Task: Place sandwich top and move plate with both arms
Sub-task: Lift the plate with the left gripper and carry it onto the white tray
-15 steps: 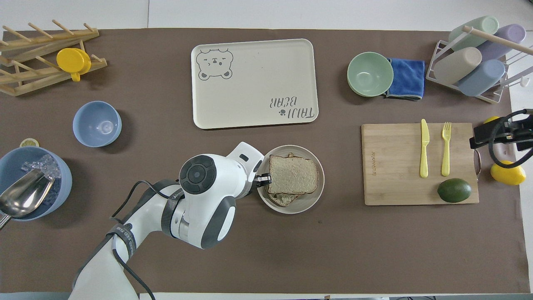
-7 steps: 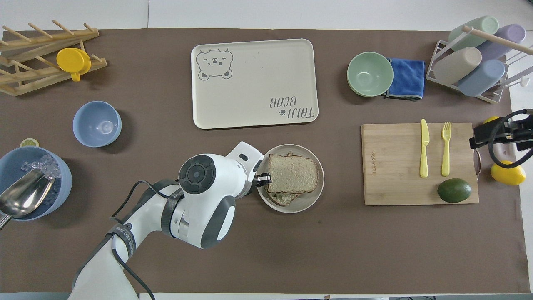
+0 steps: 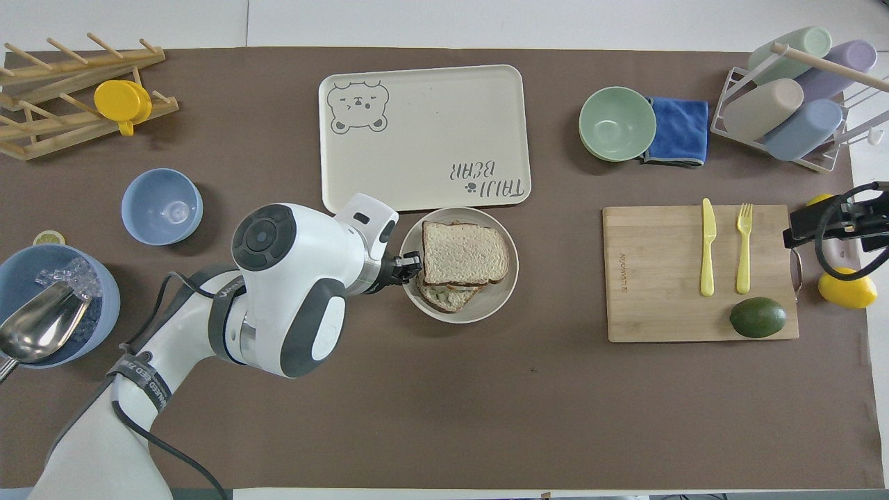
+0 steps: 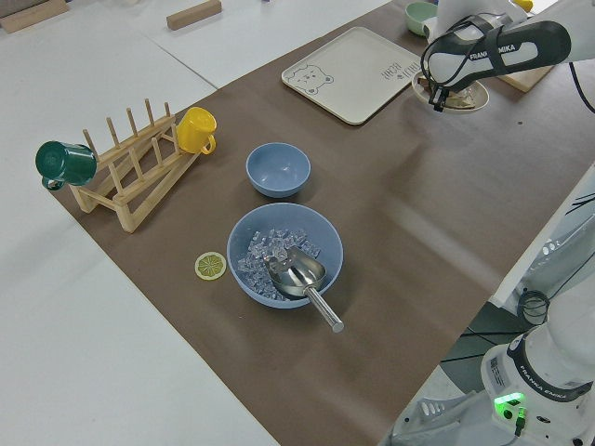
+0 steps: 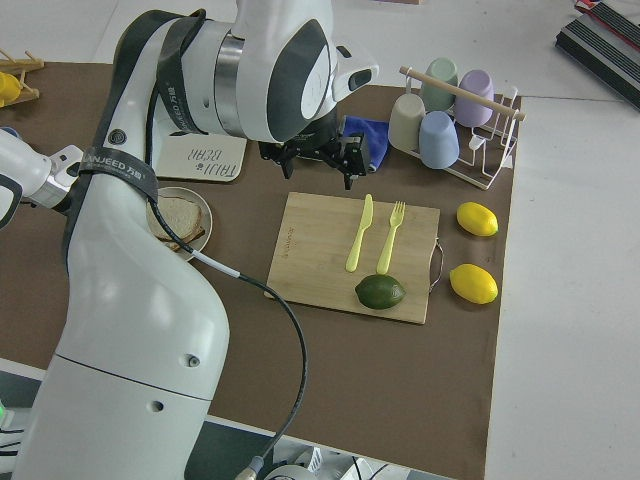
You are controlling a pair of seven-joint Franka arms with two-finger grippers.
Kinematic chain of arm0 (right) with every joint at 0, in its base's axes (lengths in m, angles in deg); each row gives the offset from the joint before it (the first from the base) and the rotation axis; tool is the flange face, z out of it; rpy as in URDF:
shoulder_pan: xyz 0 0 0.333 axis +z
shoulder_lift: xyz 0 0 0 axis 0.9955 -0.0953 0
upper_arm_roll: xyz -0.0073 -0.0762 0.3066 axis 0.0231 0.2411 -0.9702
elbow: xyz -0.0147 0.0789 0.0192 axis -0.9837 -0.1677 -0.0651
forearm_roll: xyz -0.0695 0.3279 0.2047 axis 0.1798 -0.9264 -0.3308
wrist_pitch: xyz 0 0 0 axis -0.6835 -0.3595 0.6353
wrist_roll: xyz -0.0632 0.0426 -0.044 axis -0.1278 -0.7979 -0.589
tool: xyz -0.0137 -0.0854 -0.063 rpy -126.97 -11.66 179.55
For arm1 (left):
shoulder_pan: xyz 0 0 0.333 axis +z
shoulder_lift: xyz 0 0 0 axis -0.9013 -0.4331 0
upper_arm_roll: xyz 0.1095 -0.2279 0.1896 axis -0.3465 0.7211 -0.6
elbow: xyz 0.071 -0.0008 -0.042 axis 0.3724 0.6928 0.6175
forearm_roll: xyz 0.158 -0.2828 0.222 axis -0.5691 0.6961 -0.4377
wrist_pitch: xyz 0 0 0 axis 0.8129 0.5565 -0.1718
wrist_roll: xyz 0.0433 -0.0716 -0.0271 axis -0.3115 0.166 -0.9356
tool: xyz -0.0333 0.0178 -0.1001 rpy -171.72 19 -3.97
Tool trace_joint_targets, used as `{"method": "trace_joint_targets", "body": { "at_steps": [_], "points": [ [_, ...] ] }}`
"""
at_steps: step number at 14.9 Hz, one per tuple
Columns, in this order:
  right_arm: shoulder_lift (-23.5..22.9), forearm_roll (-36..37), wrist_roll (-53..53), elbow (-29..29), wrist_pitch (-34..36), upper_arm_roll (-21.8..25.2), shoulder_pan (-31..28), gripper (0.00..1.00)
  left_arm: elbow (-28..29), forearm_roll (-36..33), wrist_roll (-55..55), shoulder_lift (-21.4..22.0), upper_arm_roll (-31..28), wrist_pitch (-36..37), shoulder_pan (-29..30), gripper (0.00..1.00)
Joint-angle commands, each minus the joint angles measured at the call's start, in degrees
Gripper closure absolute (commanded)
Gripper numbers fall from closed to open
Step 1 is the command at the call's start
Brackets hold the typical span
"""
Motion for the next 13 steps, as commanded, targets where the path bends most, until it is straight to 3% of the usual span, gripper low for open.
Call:
{"method": "trace_joint_targets", "body": {
  "at_steps": [1,6,10,13],
  "points": [
    [0.80,-1.37,-0.71,0.79,0.22,0.01,-0.27,0.00,-9.93,0.50,0.47,-2.90,0.16,6.87,4.72,1.00],
    [0.80,-1.37,-0.71,0.79,0.22,0.01,-0.27,0.00,-21.89,-0.46,0.82,-9.76,0.25,10.66,11.06,1.00],
    [0.80,-1.37,-0.71,0.79,0.30,0.01,-0.27,0.00,-31.04,-3.36,0.99,-20.21,0.25,9.88,10.97,1.00],
    [0.80,-1.37,-0.71,0.79,0.30,0.01,-0.27,0.00,-36.49,-3.10,9.57,-25.14,0.60,9.96,13.33,1.00]
  ]
}}
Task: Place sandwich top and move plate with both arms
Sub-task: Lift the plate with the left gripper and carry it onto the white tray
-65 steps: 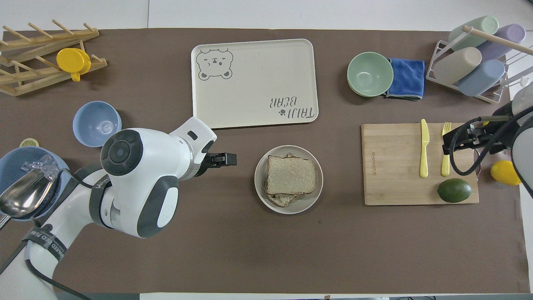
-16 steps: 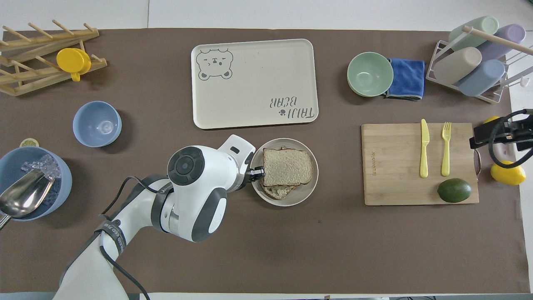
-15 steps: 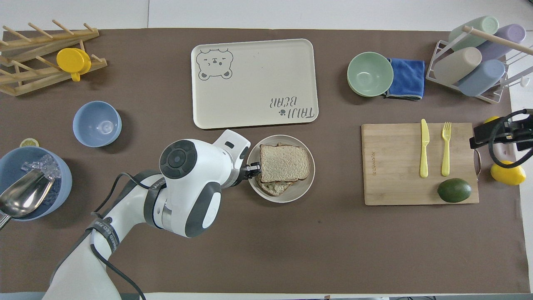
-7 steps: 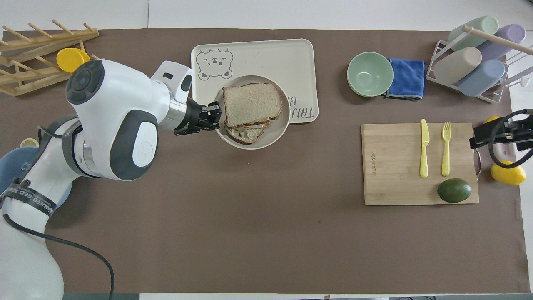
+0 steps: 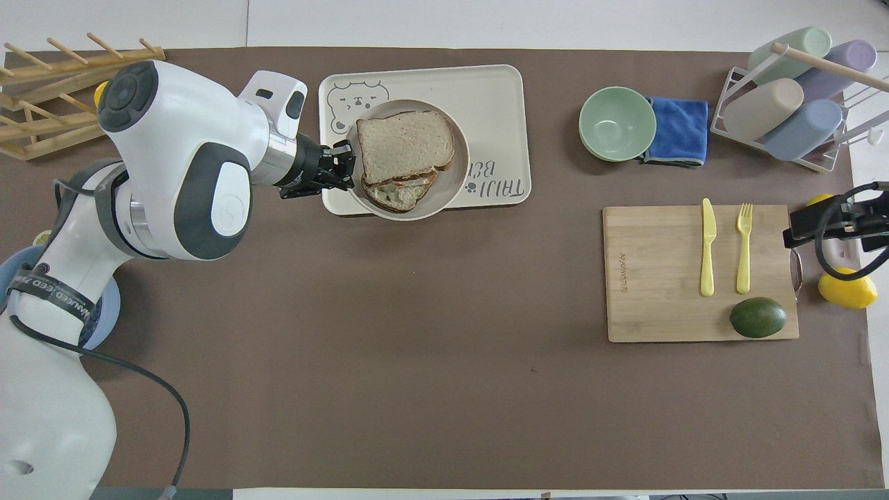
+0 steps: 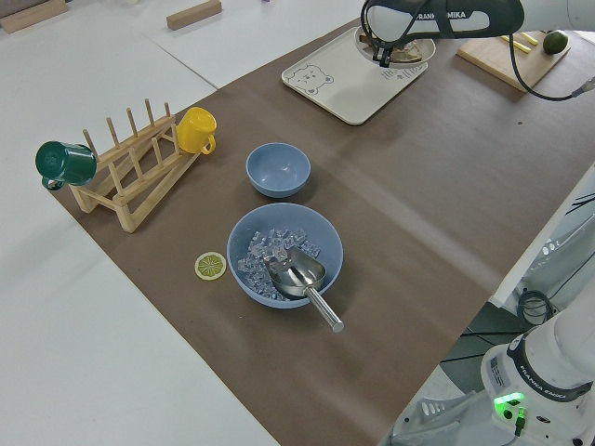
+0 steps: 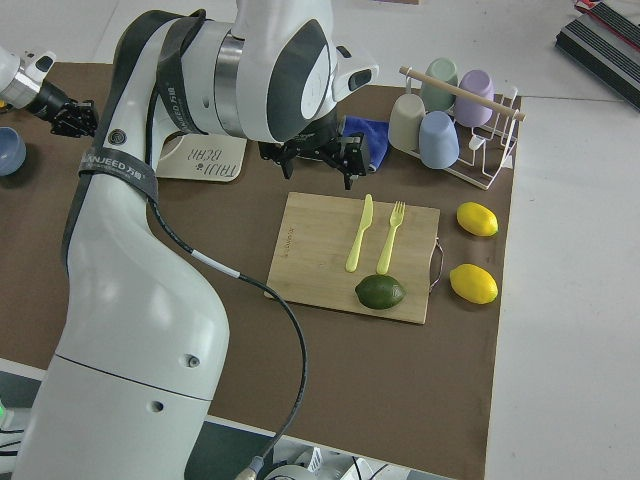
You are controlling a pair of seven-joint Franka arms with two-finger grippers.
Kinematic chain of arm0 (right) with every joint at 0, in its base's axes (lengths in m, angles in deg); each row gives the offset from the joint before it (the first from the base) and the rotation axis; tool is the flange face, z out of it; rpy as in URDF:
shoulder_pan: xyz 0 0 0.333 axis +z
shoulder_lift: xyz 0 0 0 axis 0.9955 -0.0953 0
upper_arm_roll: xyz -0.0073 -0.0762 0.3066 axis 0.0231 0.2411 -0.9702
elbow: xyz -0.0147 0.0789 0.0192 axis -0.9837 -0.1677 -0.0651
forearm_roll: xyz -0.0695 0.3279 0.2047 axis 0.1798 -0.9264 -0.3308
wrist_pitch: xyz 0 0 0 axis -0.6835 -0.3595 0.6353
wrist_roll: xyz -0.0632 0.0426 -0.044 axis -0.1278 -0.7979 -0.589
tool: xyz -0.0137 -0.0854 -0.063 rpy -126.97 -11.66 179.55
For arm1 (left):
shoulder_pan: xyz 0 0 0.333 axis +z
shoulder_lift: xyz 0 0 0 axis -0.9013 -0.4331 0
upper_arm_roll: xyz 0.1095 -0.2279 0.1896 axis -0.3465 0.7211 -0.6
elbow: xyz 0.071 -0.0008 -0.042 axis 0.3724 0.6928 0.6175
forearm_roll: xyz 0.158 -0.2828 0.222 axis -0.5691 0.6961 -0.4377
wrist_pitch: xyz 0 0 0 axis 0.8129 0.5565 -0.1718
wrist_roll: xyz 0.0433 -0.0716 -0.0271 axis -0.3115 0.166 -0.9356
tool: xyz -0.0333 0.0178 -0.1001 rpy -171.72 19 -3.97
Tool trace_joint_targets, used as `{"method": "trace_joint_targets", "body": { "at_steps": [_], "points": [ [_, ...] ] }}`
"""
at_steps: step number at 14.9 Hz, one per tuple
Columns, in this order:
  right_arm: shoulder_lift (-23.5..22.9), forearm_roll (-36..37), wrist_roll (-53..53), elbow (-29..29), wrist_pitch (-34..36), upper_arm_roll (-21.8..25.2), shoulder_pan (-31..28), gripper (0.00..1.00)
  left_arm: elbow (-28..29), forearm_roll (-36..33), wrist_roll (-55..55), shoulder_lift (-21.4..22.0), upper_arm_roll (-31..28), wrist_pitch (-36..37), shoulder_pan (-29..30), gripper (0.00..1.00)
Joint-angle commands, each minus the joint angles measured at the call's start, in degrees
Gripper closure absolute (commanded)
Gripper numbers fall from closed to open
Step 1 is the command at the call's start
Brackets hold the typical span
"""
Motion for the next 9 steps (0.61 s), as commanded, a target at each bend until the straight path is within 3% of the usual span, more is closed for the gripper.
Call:
{"method": "trace_joint_targets", "body": {
  "at_steps": [1,5,9],
  "points": [
    [0.80,-1.37,-0.71,0.79,0.30,0.01,-0.27,0.00,-6.69,-0.34,8.34,-5.03,0.56,0.95,2.23,1.00],
    [0.80,-1.37,-0.71,0.79,0.30,0.01,-0.27,0.00,-5.90,0.53,10.39,-6.70,0.56,-5.55,0.75,1.00],
    [0.80,-1.37,-0.80,0.79,0.30,0.01,-0.27,0.00,-3.63,0.54,10.82,-6.70,0.56,-6.70,0.22,1.00]
  ]
}}
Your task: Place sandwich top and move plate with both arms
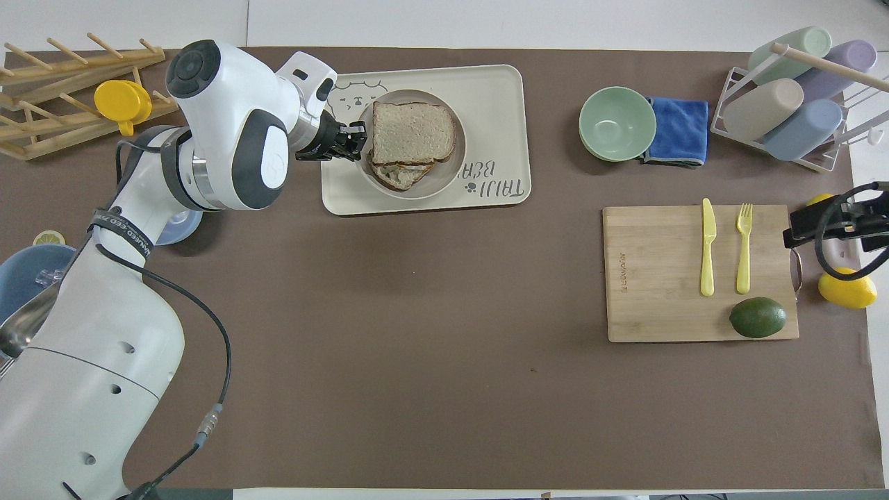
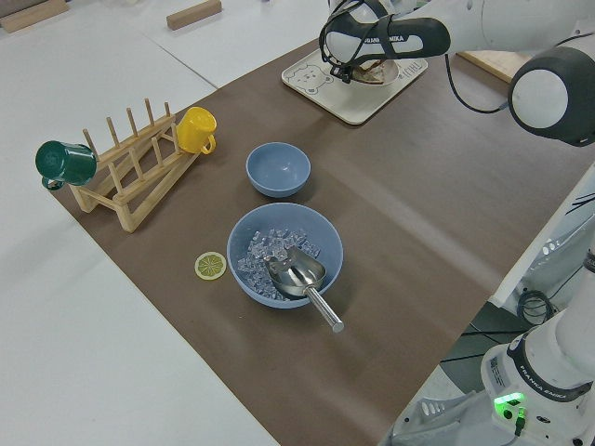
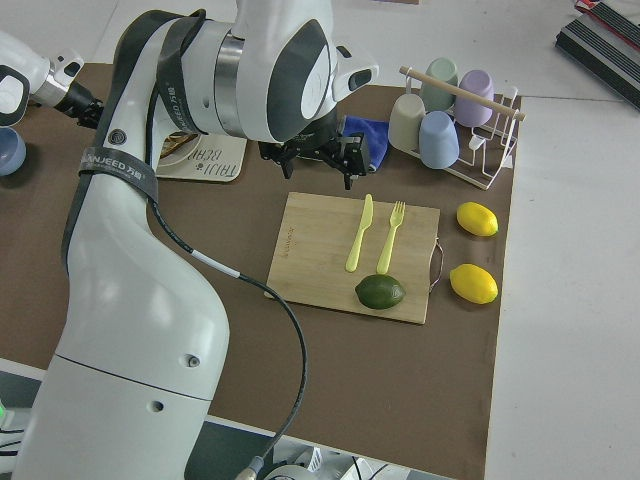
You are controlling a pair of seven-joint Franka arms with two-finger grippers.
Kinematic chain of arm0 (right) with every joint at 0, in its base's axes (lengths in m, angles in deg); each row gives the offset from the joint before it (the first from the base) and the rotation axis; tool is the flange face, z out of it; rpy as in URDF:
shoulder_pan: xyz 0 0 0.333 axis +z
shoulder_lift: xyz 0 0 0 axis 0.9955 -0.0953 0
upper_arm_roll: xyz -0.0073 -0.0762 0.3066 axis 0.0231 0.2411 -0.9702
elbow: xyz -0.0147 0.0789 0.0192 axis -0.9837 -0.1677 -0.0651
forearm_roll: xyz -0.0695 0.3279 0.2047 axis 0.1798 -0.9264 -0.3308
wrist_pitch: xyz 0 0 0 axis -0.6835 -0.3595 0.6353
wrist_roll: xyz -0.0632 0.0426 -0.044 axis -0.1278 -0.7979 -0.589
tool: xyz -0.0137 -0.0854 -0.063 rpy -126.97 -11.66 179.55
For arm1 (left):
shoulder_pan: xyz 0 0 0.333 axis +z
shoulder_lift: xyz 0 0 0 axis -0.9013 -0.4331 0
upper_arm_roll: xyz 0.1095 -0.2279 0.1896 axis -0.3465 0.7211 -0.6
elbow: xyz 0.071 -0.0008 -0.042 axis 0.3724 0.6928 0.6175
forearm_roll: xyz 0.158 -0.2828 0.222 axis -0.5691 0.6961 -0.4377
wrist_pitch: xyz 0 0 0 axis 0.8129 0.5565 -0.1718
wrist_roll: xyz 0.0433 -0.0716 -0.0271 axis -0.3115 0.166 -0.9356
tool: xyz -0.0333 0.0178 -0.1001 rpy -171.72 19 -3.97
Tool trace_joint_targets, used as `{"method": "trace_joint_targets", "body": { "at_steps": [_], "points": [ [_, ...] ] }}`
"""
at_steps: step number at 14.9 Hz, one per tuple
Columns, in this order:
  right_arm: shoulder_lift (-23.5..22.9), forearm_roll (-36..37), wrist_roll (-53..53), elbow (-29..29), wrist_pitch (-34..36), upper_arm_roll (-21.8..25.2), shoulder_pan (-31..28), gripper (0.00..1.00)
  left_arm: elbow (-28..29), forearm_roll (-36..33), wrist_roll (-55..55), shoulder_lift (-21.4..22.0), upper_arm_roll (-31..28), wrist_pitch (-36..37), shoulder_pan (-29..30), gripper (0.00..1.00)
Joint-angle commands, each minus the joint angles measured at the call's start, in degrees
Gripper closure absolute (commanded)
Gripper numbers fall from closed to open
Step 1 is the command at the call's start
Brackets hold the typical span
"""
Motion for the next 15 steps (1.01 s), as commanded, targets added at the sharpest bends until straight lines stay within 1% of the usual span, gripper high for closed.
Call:
{"method": "trace_joint_targets", "body": {
  "at_steps": [1,6,7,8,9,10,11,12,13,15],
  "points": [
    [0.80,-1.37,-0.71,0.79,0.30,-0.08,-0.27,0.00,1.74,0.66,1.44,0.06,-0.19,-2.47,-1.20,1.00],
    [0.80,-1.37,-0.71,0.79,0.30,0.01,-0.27,0.00,4.03,0.75,1.44,0.50,-0.19,-4.84,-1.56,1.00],
    [0.80,-1.37,-0.71,0.79,0.30,0.01,-0.27,0.00,4.82,0.75,1.44,0.68,-0.19,-5.46,-1.73,0.98],
    [0.80,-1.37,-0.71,0.79,0.30,0.01,-0.27,0.00,5.43,0.75,1.62,1.29,-0.19,-5.47,-1.82,0.75],
    [0.80,-1.37,-0.80,0.79,0.30,0.01,-0.27,0.00,5.79,0.66,1.71,1.38,-0.19,-5.38,-1.82,0.55],
    [0.80,-1.37,-0.71,0.79,0.30,0.01,-0.27,0.00,5.88,0.66,1.71,1.47,-0.28,-5.03,-1.82,0.43],
    [0.80,-1.37,-0.80,0.79,0.30,0.01,-0.27,0.00,5.97,0.66,1.71,1.56,-0.28,-4.77,-1.74,0.24],
    [0.80,-1.37,-0.71,0.79,0.30,0.01,-0.27,0.00,5.88,0.66,1.62,1.56,-0.28,-4.59,-1.73,0.10],
    [0.80,-1.37,-0.71,0.79,0.30,0.01,-0.27,0.00,5.88,0.66,1.62,1.65,-0.36,-3.98,-1.73,0.03],
    [0.80,-1.37,-0.71,0.79,0.30,0.01,-0.27,0.00,5.44,-0.04,1.71,1.73,-0.45,-2.05,-1.30,0.00]
  ]
}}
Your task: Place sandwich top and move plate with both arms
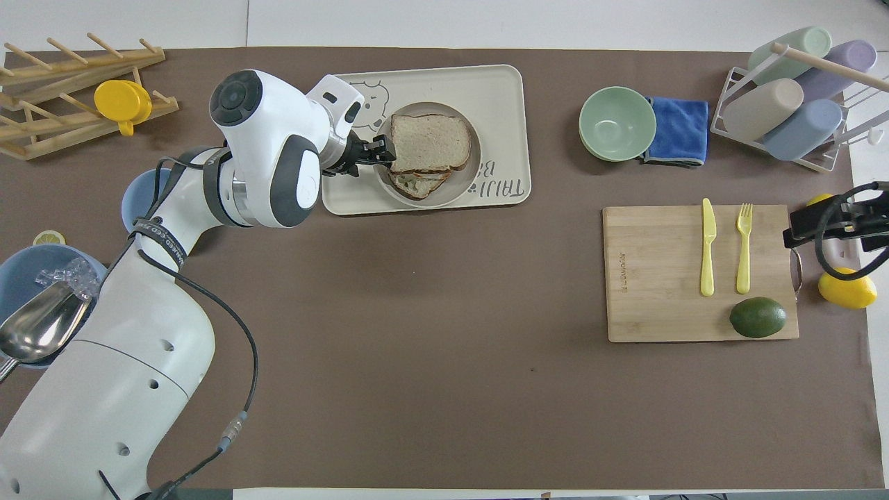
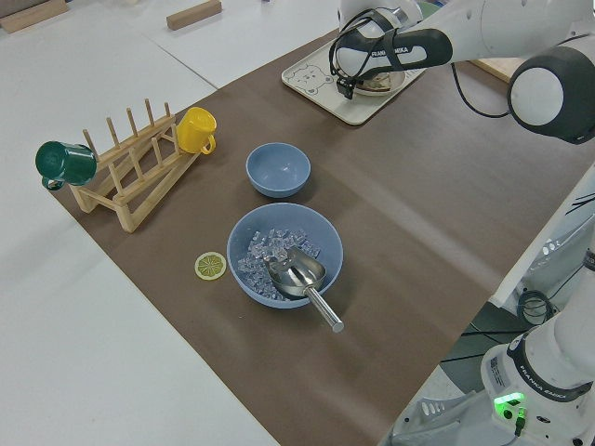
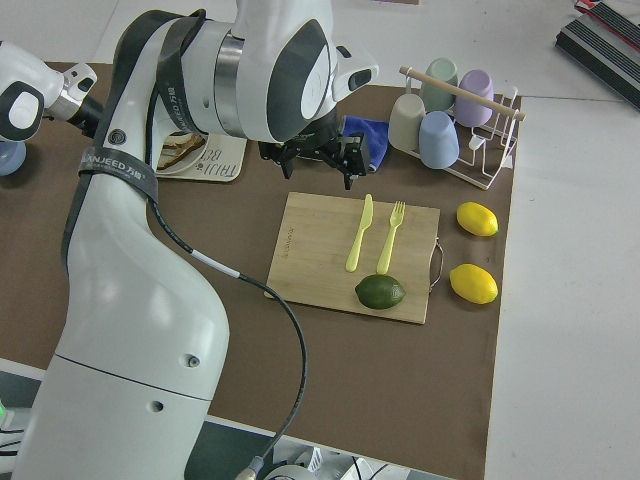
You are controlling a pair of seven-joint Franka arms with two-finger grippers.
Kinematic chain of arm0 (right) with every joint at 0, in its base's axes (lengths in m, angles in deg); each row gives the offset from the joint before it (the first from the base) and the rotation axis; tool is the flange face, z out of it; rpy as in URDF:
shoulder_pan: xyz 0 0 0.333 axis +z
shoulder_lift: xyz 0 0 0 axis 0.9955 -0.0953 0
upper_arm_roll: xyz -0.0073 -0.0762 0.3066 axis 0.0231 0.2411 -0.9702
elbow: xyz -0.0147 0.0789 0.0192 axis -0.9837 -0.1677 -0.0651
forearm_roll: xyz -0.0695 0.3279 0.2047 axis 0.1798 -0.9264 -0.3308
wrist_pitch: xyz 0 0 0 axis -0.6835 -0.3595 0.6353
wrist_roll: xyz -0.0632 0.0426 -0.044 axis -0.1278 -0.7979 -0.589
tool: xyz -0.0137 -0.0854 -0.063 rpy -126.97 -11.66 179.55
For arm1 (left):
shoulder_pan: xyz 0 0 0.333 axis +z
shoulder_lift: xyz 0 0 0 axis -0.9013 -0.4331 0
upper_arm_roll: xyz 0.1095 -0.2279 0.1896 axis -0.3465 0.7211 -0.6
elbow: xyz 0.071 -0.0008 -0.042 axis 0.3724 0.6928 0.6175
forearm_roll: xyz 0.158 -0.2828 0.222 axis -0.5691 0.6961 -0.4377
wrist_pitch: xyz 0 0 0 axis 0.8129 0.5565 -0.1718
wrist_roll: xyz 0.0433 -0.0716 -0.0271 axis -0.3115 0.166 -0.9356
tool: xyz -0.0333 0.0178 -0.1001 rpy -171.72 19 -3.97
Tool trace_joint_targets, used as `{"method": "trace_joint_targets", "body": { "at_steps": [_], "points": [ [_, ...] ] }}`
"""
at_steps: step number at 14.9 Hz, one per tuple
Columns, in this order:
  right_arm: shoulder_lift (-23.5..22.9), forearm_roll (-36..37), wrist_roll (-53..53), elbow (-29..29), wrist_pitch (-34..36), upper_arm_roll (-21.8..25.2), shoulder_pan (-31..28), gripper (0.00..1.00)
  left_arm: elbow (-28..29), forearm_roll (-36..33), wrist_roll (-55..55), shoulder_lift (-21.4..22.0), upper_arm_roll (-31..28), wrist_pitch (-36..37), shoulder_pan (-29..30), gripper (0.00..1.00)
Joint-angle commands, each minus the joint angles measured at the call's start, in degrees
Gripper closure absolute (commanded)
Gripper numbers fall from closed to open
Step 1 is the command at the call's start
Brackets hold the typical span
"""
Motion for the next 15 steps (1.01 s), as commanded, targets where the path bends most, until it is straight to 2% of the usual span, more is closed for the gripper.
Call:
{"method": "trace_joint_targets", "body": {
  "at_steps": [1,7,11,15],
  "points": [
    [0.80,-1.37,-0.71,0.79,0.30,0.01,-0.27,0.00,1.85,-0.21,1.14,2.12,-0.63,2.41,0.21,0.00],
    [0.80,-1.37,-0.71,0.79,0.30,0.01,-0.27,0.00,1.94,-0.30,1.14,5.19,-0.99,7.34,2.40,0.00],
    [0.80,-1.37,-0.80,0.79,0.21,0.01,-0.27,0.00,2.20,-0.30,0.97,10.80,-1.07,12.61,6.35,0.00],
    [0.80,-1.37,-0.71,0.79,0.30,0.01,-0.27,0.00,2.20,-6.09,0.79,17.22,-4.23,19.63,8.47,0.00]
  ]
}}
